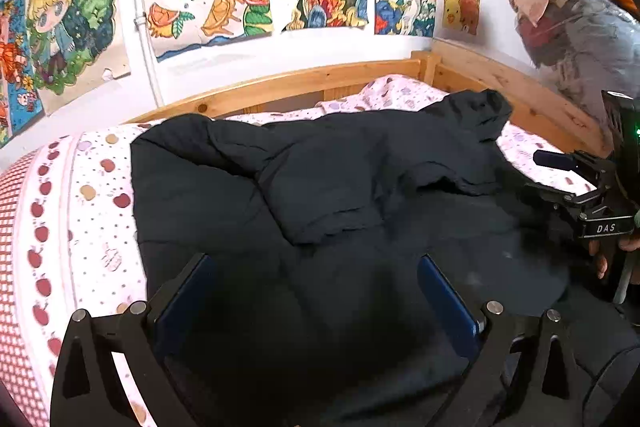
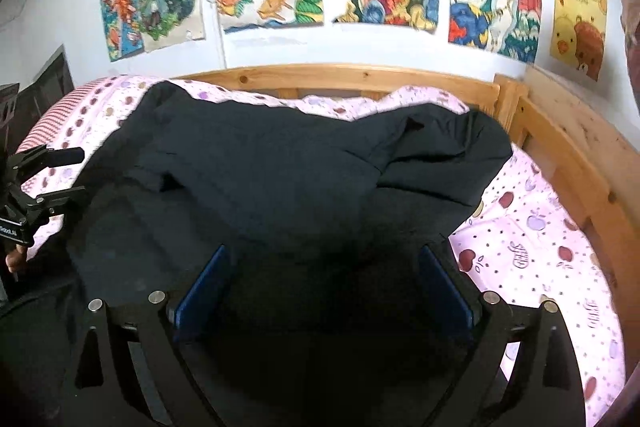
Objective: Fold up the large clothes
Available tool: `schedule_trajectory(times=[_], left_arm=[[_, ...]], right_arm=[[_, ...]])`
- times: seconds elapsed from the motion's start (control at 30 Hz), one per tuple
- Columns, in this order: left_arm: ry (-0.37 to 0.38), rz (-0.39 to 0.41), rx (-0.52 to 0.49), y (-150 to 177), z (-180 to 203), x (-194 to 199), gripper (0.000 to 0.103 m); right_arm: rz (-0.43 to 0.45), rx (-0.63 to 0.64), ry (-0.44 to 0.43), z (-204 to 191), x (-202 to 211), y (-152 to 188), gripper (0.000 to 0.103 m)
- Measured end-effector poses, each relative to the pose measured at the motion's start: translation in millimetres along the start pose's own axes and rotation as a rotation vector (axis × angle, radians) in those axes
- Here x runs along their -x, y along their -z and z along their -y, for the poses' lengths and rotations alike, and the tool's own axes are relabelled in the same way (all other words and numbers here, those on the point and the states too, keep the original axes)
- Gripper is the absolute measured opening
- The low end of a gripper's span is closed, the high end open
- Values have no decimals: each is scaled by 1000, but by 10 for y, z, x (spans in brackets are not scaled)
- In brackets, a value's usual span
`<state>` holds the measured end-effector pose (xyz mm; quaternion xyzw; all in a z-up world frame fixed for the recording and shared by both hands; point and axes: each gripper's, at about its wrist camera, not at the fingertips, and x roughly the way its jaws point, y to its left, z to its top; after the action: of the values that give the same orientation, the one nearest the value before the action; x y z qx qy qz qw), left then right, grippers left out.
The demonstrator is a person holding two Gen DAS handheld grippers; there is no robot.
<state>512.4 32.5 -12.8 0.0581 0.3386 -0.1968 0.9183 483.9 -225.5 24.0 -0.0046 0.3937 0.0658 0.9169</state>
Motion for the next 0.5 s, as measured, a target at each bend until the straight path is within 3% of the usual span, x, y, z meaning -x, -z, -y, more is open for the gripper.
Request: schedule_trajectory(times=[0.5], left_arm=[[20, 60, -62, 169, 418, 823, 103]], right_arm=[[43, 67, -74, -342, 913, 121, 93]])
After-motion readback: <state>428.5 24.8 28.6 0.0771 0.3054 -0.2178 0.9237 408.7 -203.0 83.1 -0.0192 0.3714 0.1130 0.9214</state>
